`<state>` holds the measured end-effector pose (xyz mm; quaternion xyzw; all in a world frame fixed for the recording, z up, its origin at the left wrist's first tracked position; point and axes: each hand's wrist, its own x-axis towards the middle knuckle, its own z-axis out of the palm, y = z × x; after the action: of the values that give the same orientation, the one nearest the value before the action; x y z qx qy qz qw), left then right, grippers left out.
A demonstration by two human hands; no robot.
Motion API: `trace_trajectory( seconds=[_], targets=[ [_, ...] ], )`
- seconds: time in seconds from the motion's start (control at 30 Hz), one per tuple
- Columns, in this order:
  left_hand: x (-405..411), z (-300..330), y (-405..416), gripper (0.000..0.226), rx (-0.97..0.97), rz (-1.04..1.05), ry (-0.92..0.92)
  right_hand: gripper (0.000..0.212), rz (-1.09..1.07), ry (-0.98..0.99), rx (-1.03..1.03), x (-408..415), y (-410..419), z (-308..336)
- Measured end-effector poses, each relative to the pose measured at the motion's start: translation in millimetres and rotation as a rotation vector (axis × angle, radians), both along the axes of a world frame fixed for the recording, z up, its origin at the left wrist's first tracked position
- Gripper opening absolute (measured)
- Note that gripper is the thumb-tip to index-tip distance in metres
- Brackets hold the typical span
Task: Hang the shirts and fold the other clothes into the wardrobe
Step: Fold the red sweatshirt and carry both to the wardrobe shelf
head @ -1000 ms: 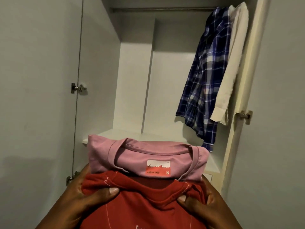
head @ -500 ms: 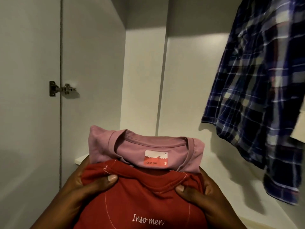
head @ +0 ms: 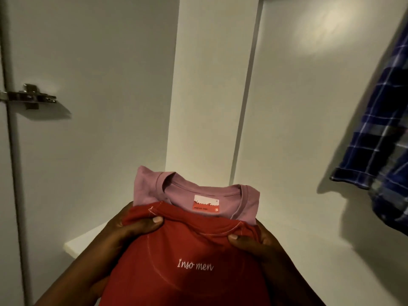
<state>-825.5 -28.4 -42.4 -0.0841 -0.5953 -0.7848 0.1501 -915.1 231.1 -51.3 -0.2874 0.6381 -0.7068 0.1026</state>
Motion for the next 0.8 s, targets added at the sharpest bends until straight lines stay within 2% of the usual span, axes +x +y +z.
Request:
trace_trajectory(
  seconds=[0.07, 0.17, 0.23, 0.3, 0.37, 0.47, 0.53, 0.63, 0.7, 0.8],
  targets=[
    [-46, -12, -21, 0.059, -0.029, -0.077, -0.083, 0.061, -0.009, -0.048, -0.023, -37, -21, -14],
    [-121, -38, -53, 0.061, 0.004, -0.201, -0.348, 0.047, -0.092, -0.255, 0.065, -86, -44, -40],
    [-152, -61, -61, 0.077, 0.021, -0.252, -0.509, 0.052, -0.159, -0.293, 0.181, -103, -50, -57],
    [-184, -82, -79, 0.064, 0.02, -0.271, -0.573, 0.05, -0.234, -0.301, 0.28, -120, -58, -64],
    [-219, -92, -96, 0.054, -0.075, -0.269, -0.566, 0.037, -0.286, -0.367, 0.274, -136, -64, -66],
    [-250, -93, -101, 0.072, -0.206, -0.312, -0.525, 0.051, -0.314, -0.387, 0.294, -150, -66, -74],
    [-271, -94, -104, 0.086, -0.252, -0.281, -0.534, 0.052, -0.361, -0.409, 0.274, -160, -70, -81],
    [-294, -90, -108, 0.076, -0.213, -0.257, -0.517, 0.05, -0.424, -0.467, 0.195, -170, -79, -81],
    [-303, -87, -110, 0.095, -0.218, -0.274, -0.499, 0.049, -0.455, -0.48, 0.151, -179, -84, -81],
    [-314, -90, -114, 0.105, -0.182, -0.259, -0.491, 0.061, -0.476, -0.521, 0.068, -192, -90, -82]
  ],
)
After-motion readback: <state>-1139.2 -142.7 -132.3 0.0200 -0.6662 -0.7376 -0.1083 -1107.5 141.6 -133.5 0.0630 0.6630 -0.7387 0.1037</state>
